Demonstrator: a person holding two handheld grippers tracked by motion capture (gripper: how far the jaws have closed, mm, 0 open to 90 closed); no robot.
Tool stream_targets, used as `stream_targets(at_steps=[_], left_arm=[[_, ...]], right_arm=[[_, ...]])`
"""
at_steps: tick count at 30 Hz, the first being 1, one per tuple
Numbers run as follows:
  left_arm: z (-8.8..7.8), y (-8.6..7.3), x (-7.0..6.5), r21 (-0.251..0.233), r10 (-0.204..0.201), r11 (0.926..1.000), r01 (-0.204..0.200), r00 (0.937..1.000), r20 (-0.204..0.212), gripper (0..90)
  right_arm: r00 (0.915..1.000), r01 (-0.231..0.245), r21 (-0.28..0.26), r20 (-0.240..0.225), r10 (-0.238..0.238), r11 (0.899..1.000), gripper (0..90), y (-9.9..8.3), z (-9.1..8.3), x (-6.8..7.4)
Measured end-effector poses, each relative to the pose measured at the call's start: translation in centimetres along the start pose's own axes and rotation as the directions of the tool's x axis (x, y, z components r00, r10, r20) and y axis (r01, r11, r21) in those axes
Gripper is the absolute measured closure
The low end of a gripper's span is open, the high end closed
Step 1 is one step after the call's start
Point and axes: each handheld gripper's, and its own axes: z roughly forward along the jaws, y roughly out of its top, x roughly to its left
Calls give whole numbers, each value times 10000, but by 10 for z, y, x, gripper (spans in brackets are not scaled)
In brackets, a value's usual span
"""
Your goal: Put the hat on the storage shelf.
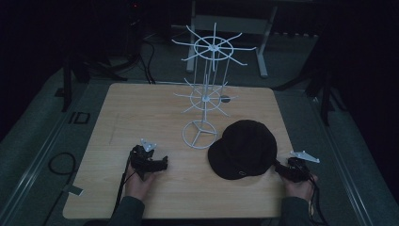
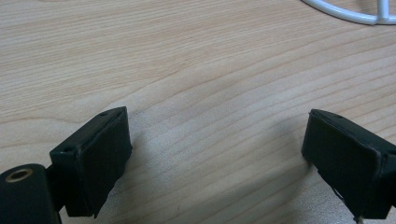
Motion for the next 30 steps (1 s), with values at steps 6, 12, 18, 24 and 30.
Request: stream_targets(at_steps=[6, 12, 18, 24, 30], left_arm=[[0, 0, 0, -1, 1, 10000, -1, 10000, 2, 86], [0, 0, 0, -3, 0, 10000, 0, 10000, 2, 86], [0, 0, 0, 2, 1, 10000, -1, 10000, -1, 86], [0, 0, 0, -8, -13, 10000, 13, 10000, -13, 85], [0, 0, -1, -23, -45, 10000, 45, 10000, -22, 86]], right_arm=[[10000, 54, 357, -36, -53, 9993, 381, 3, -2, -1], [10000, 43, 832, 11, -44, 9965, 409, 8, -3, 0], [9981, 502, 1656, -439, -435, 9849, 498, 16, -6, -1], [9962, 559, 1586, -755, -443, 9858, 537, 21, -21, 0], [9938, 572, 1142, -1010, -457, 9918, 492, 36, -34, 7]])
